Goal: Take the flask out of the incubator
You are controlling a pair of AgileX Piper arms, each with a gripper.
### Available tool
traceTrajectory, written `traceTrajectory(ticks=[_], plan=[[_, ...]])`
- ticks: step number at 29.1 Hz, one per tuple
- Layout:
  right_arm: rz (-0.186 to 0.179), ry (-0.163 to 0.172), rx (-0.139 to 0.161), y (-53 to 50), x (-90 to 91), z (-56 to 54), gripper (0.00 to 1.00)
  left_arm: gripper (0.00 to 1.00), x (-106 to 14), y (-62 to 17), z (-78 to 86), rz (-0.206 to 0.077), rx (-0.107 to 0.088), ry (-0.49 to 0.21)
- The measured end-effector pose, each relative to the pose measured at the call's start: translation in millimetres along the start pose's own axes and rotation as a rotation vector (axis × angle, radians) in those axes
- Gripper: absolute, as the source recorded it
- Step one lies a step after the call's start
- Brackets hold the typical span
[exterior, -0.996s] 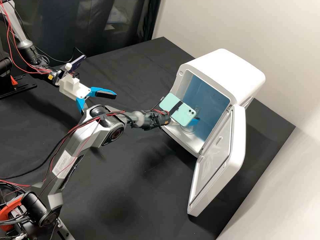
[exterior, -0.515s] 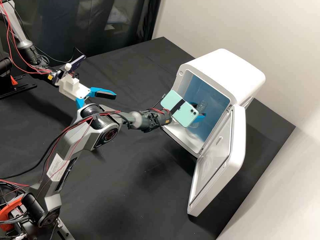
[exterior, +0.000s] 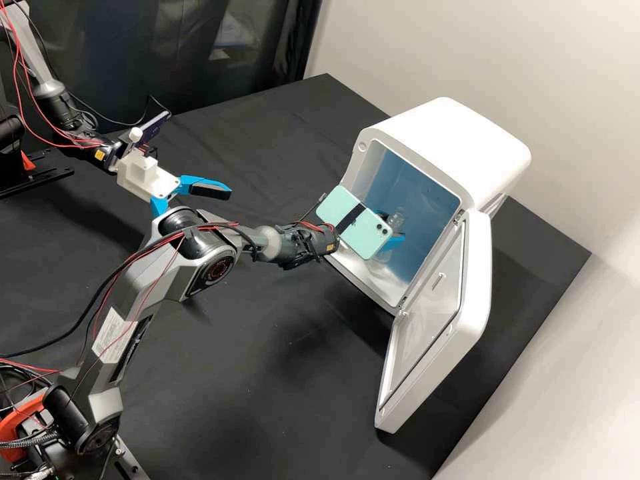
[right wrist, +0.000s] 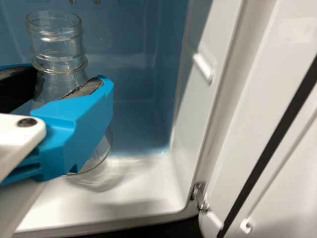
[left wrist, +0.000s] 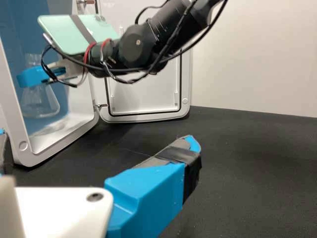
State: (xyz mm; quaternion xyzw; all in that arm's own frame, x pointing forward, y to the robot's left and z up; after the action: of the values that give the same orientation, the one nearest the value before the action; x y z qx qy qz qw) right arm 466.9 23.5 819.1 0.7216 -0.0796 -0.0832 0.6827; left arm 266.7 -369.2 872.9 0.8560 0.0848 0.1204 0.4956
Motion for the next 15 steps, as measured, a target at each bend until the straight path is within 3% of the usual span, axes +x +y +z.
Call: traceTrajectory(ticks=[6,10,15], plan=[[-0.027,-0.003,0.001,-11.2,-29.5,13.6,0.0,1.0,0.0,0.0,0.0,0.0,0.0,0.0],[-0.02,0.003,0.013,-13.6,-49.9,22.6,0.0,1.0,0.0,0.0,0.0,0.0,0.0,0.0],[-0.035,0.012,0.0,-19.5,-77.6,37.8,0.0,1.0,0.0,0.0,0.0,0.0,0.0,0.0]])
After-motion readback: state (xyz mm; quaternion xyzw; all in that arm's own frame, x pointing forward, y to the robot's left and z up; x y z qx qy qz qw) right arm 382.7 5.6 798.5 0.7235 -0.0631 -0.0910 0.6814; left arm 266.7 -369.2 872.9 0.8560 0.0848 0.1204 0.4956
